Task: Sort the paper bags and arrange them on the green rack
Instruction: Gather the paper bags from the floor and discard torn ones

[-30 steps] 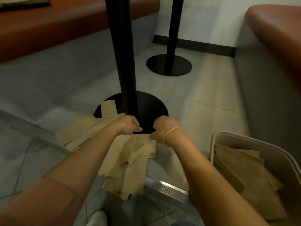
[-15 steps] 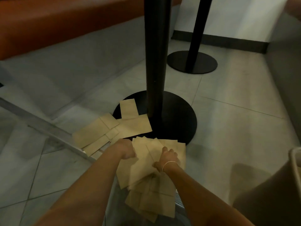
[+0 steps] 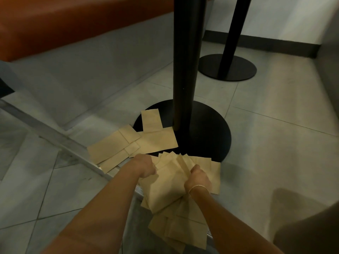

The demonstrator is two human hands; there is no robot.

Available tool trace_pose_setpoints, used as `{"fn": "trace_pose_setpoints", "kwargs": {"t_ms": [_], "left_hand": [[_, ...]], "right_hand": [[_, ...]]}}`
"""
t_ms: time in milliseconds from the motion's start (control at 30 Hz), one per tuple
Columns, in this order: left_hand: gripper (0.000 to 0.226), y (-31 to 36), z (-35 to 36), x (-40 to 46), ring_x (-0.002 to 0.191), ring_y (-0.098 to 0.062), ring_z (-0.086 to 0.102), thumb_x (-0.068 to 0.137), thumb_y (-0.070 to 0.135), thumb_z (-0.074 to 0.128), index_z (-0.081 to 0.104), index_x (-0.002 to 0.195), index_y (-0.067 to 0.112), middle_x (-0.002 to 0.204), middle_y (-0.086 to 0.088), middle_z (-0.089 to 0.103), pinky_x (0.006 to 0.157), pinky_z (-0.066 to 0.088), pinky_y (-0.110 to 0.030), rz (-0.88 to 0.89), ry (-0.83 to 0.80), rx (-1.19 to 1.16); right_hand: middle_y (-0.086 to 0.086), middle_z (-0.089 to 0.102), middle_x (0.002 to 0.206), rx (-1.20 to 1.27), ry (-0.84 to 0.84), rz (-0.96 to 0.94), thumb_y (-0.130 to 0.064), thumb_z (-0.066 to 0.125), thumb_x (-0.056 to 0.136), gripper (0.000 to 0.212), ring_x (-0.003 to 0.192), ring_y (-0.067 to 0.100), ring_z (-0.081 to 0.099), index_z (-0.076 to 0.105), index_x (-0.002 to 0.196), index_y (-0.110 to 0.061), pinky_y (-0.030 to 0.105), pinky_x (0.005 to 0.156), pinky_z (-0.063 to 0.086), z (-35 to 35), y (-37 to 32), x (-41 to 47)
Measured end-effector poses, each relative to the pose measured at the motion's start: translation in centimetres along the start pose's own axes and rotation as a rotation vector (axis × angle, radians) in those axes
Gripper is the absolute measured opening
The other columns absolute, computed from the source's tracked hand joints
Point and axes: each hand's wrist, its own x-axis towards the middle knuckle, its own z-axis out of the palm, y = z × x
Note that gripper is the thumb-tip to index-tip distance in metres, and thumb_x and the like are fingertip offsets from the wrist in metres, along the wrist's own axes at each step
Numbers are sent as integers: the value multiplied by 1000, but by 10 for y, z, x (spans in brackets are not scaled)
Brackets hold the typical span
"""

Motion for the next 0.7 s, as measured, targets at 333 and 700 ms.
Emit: {"fn": "trace_pose_setpoints", "kwargs": {"t_ms": [333,700], "left_hand": [[81,33,-8,9,131,-23,31,79,16,65,23,147,30,142,-3,33,97,41,-33,275,399,-152],[36,6,-11,14,102,-26,60,87,3,43,60,114,19,106,-7,66,97,38,-35,-61,554,204]], "right_hand": [[3,55,98,92,64,-374,-10,55,83,20,86,18,54,68,97,-16,26,77,46,-38,-17,9],[9,38,135,-171,-72,-40,-47,73,72,86,125,28,36,27,139,-18,39,104,35,-8,6,21]]}}
